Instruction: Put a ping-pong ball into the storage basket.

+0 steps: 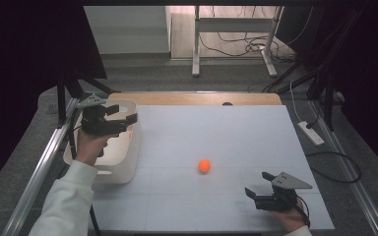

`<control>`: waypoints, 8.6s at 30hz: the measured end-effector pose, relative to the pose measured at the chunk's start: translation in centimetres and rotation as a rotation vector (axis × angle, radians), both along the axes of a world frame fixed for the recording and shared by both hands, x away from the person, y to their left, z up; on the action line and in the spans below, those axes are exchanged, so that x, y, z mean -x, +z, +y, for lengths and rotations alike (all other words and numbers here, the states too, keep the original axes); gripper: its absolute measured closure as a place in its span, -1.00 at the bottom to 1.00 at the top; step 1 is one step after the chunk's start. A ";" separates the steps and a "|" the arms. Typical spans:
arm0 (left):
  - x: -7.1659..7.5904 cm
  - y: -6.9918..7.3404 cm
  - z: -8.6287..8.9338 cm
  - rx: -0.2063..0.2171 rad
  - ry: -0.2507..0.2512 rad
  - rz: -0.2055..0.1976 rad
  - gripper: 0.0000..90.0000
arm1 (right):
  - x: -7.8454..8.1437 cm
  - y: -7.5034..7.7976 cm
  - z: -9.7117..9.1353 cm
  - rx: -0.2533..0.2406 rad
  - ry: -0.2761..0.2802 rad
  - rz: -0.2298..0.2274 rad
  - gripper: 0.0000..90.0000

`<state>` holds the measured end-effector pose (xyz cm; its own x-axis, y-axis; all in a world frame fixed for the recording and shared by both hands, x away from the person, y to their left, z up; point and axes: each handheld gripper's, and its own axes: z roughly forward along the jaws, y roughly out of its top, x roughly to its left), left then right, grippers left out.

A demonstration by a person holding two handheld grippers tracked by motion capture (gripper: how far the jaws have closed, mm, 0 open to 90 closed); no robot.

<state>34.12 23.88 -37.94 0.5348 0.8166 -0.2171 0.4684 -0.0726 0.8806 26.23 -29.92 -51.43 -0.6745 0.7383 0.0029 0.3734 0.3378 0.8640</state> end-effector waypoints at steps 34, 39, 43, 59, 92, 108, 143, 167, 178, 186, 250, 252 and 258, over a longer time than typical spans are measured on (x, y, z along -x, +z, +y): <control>3.4 0.1 -5.6 0.022 -0.205 -0.041 -0.68 | -0.5 -0.3 -0.3 0.023 -0.007 0.004 -0.74; 3.4 -0.3 -6.8 -0.004 -0.234 -0.025 -0.69 | -0.4 -0.3 -0.5 0.023 -0.011 0.000 -0.74; 3.6 -0.4 -7.5 -0.011 -0.250 -0.025 -0.69 | -0.4 -0.2 -0.6 0.021 -0.010 -0.004 -0.74; 3.5 -1.6 -9.5 -0.019 -0.286 -0.002 -0.69 | -0.6 -0.4 -0.4 0.035 -0.001 -0.005 -0.74; 4.3 -4.0 -14.4 -0.129 -0.355 0.061 -0.70 | -0.3 0.0 -0.2 0.022 -0.003 -0.025 -0.73; 2.8 -7.1 -17.2 -0.227 -0.382 0.145 -0.70 | -0.3 0.2 0.1 -0.014 0.020 -0.017 -0.73; -0.9 -10.1 -19.7 -0.216 -0.378 0.243 -0.69 | -0.3 -0.1 -0.1 0.019 0.004 -0.020 -0.73; -2.4 -12.2 -21.6 -0.252 -0.389 0.308 -0.69 | -0.5 -0.1 0.0 0.022 0.011 -0.019 -0.73; -2.8 -13.1 -22.3 -0.283 -0.391 0.333 -0.61 | -0.5 -0.1 -0.1 0.021 0.012 -0.018 -0.73; -2.7 -13.5 -22.7 -0.289 -0.414 0.342 -0.51 | -0.5 -0.1 -0.1 0.022 0.011 -0.017 -0.73; -0.7 -9.4 -20.0 -0.205 -0.407 0.203 0.11 | -0.4 -0.1 -0.1 0.033 0.007 -0.027 -0.73; -0.6 -9.2 -20.0 -0.196 -0.404 0.196 0.11 | -0.5 -0.1 -0.1 0.035 0.008 -0.026 -0.73; -0.3 -8.6 -19.5 -0.185 -0.403 0.176 0.11 | -0.4 -0.1 -0.1 0.035 0.007 -0.027 -0.73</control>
